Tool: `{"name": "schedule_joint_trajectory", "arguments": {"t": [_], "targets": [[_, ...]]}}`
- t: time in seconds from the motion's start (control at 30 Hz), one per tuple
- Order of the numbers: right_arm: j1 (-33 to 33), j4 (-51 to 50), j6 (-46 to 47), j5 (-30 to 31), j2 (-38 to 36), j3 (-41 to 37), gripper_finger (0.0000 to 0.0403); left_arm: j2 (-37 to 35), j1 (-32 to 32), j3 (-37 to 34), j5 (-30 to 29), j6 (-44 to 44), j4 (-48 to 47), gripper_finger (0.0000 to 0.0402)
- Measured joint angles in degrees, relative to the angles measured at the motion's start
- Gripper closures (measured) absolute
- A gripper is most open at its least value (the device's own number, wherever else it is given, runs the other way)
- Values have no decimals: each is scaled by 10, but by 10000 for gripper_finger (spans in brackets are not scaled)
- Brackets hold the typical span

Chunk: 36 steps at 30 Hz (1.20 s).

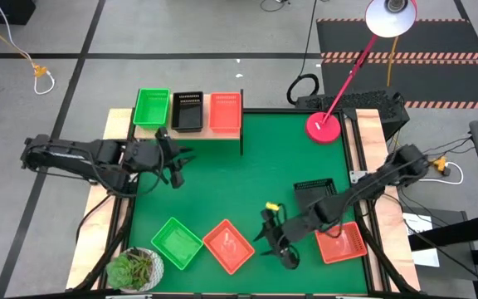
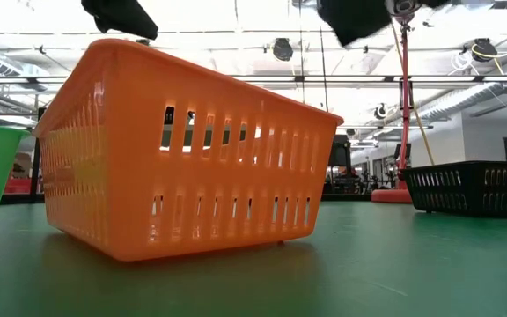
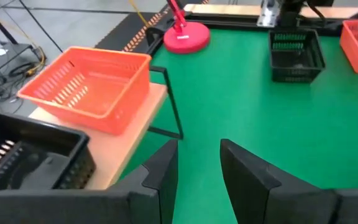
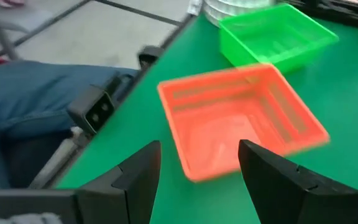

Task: Stack baskets on shelf by color
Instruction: Stack the left orange basket on top of the other orange basket on the shelf

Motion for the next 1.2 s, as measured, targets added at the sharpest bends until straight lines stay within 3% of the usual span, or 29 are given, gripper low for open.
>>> {"name": "schedule_joint_trajectory", "arguments": {"t": [0.27,0.6,1.2], "targets": [[-10,-2,-72,-83,112,92,193,24,-14,-1,-11,12,8,280],[-44,-3,-78,-119,181,104,202,25,-14,0,-11,22,14,280],[-47,-27,-111,-121,182,103,388,25,-14,0,-10,33,14,279]]}}
